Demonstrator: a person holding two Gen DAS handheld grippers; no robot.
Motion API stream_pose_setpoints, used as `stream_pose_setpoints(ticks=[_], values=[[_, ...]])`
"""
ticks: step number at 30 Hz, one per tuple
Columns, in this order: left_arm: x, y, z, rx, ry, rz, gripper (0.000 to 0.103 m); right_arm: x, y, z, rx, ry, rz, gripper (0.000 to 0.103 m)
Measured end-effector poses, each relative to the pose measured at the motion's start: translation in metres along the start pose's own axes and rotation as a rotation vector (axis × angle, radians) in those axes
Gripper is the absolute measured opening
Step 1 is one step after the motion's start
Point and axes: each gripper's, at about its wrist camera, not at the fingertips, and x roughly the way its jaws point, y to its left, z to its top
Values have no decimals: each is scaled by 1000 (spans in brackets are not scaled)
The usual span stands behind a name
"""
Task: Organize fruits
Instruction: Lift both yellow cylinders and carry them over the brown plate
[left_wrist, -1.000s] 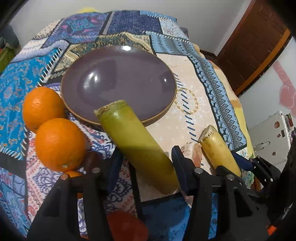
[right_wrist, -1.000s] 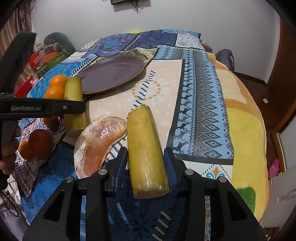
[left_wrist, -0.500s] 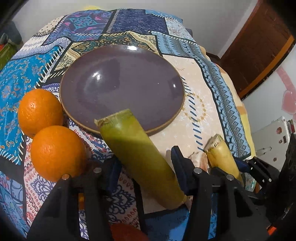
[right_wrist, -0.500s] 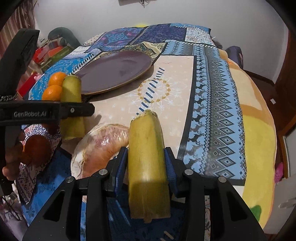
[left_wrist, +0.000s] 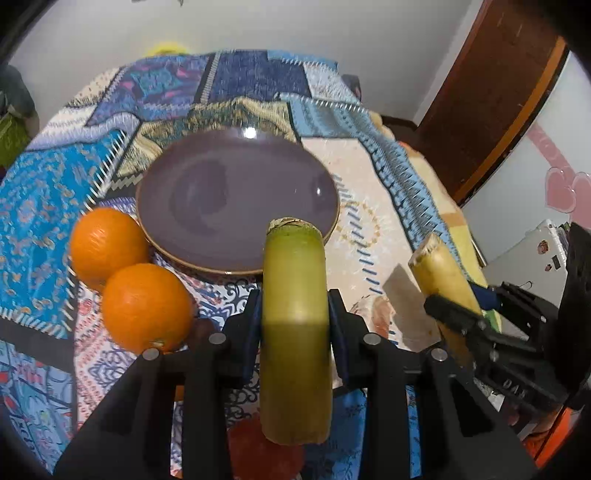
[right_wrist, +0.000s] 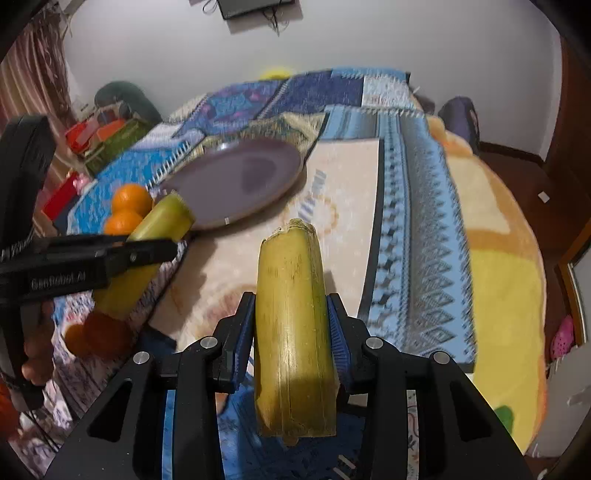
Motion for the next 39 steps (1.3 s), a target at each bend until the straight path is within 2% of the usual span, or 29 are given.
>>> stream_pose_setpoints(ticks=[9,22,31,39], values=[[-40,10,9,0,-86,-4,34,-23,16,25,-12,-84,-10,35],[-76,35,43,4,-206,53,34,-38,31,72,-13,-198,-14,35],[-74,49,66,-6,-245,74,34,-31,43,99,-51,-237,-17,35],[-51,61,83,-25,-223,65,34,-5,50,115,-67,-219,-13,35]])
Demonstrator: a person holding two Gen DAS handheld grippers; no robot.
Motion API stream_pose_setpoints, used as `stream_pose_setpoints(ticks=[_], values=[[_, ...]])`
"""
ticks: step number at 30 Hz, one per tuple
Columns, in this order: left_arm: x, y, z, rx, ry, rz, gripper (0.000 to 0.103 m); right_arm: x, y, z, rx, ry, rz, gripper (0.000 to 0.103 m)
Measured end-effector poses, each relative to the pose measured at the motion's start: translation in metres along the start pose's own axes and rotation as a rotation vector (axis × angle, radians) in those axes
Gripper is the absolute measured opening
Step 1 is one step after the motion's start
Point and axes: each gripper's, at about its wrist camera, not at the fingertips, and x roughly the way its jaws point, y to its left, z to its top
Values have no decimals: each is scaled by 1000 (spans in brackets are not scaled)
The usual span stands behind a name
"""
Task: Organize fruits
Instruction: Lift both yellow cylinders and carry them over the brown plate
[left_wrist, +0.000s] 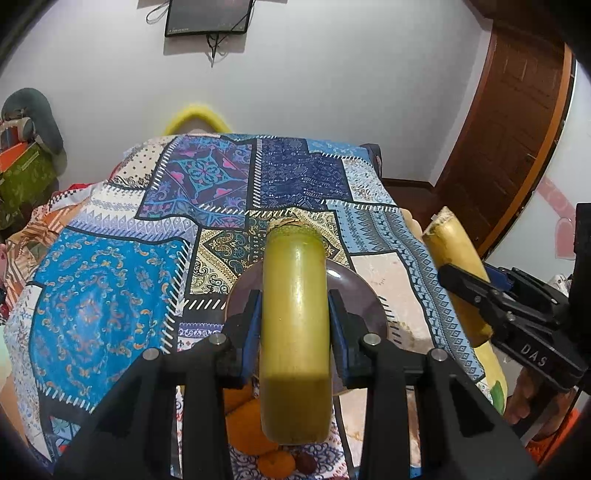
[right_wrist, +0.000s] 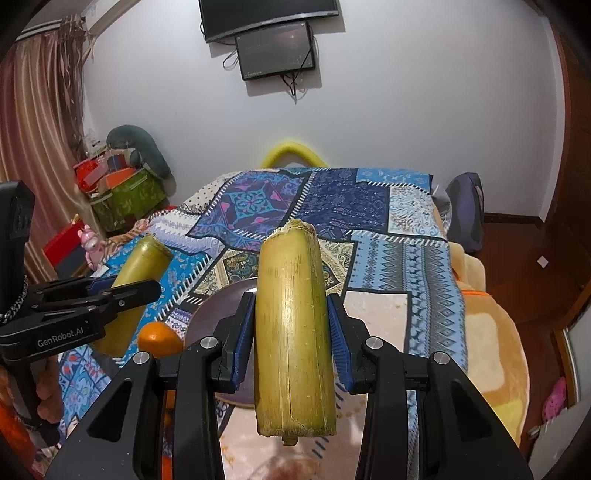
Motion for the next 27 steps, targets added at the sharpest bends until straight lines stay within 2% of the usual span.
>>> stream_pose_setpoints(ticks=[12,17,27], values=[[71,20,4,-75,135,-52,34,71,3,-4,-5,122,0,35],[96,22,4,-63,183,-57,34,93,-1,-11,-5,177,-3,35],[126,26,4,-74,279,-24,34,123,-5,-20,-6,258,-15,35]])
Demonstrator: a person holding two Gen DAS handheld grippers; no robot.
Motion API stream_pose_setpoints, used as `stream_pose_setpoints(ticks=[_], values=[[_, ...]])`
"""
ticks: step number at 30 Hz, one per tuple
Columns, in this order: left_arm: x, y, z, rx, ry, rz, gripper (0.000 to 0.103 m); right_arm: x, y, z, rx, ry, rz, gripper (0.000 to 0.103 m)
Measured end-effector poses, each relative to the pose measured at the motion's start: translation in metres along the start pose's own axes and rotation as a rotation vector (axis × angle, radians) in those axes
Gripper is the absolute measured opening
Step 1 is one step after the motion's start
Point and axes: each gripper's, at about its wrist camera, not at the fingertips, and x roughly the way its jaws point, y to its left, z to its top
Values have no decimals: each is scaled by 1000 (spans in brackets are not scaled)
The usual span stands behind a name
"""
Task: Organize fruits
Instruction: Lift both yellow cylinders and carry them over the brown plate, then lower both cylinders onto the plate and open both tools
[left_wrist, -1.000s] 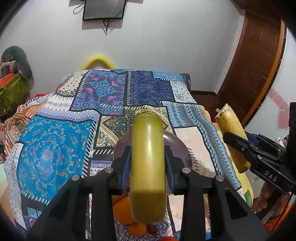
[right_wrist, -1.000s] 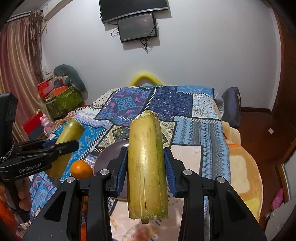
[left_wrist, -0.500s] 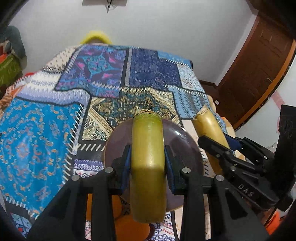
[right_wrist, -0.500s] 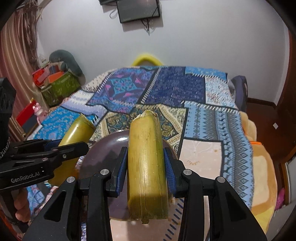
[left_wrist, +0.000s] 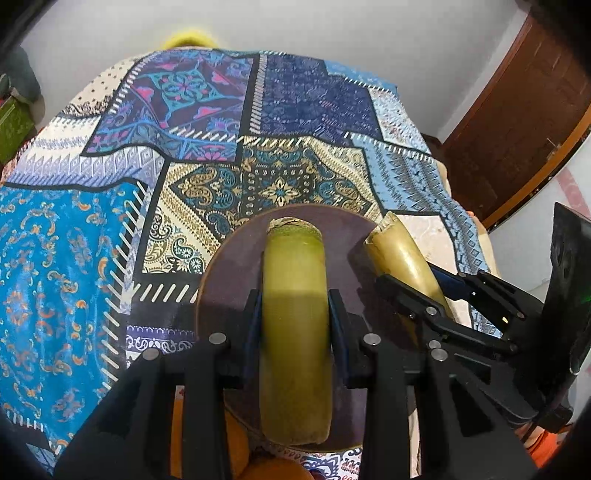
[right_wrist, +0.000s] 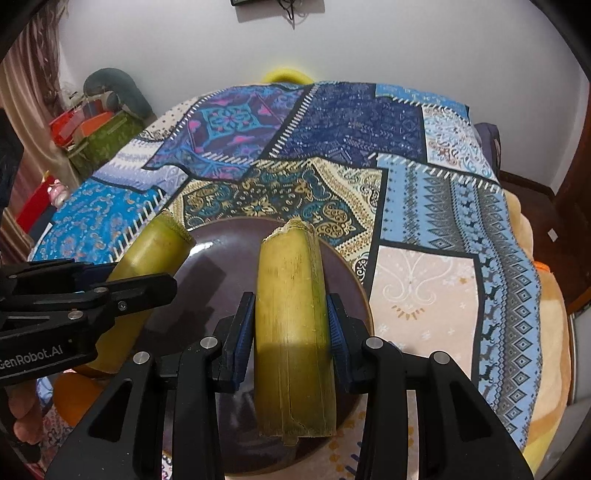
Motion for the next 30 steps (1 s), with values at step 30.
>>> stream_pose_setpoints(ticks=[30], values=[[-83,-2,-31,39,-95,28,34,-66,14,-12,-25,-73,-65,53]])
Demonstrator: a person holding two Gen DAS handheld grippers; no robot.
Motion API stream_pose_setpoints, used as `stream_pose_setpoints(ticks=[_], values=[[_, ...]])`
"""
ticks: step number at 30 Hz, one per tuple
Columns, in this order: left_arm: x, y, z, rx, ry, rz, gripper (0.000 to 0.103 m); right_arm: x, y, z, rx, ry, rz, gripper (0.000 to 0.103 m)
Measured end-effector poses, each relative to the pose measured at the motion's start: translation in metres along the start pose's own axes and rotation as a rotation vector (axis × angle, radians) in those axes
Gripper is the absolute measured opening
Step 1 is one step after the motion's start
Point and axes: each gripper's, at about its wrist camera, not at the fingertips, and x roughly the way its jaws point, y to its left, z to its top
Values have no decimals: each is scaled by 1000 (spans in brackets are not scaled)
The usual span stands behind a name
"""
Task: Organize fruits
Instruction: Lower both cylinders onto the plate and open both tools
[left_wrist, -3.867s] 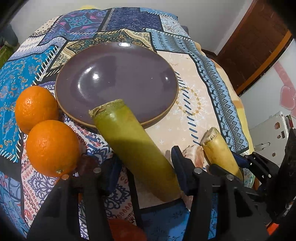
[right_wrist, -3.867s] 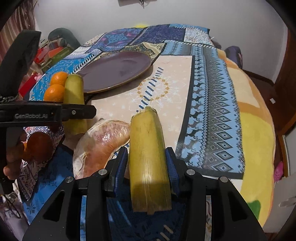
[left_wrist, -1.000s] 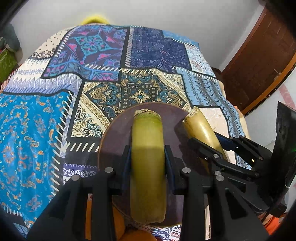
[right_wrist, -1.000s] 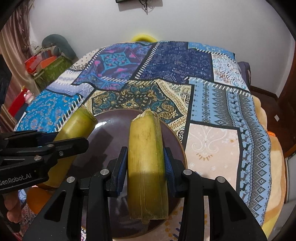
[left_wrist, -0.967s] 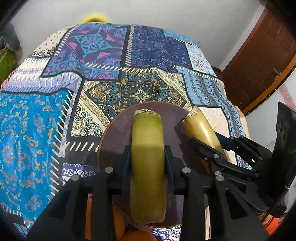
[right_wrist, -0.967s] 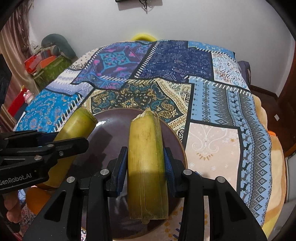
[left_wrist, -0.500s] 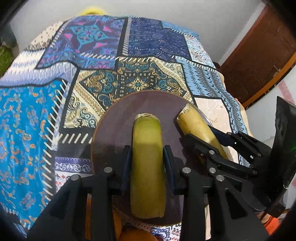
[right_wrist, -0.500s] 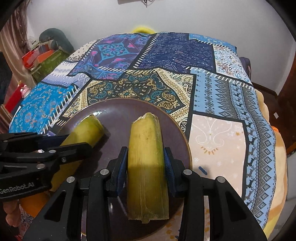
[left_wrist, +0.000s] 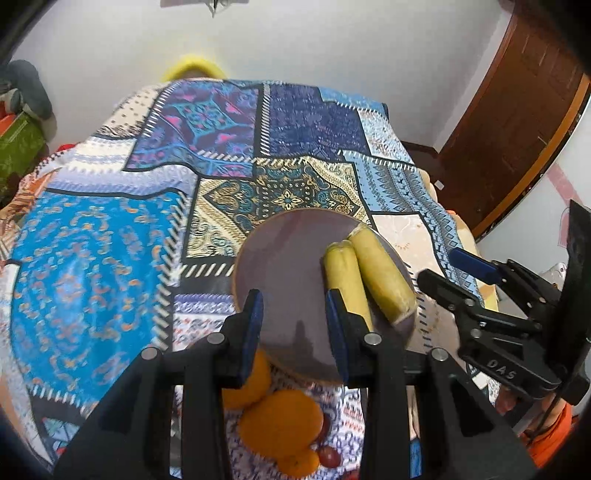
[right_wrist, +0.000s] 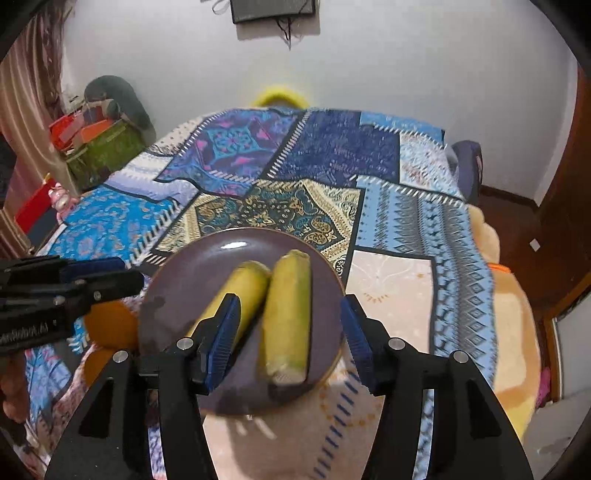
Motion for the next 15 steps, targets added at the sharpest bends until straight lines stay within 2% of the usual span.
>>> stream_pose_setpoints(ticks=[8,11,15], values=[[-52,-5,-27,21,-54,22,38,-46,9,-23,-14,-28,-10,53],[-66,-6,-38,21,-63,28,42,-59,11,-33,-3,-32,-6,53],[-76,-5,-56,17,-67,40,47,-73,14,-48,9,-36,-10,62]])
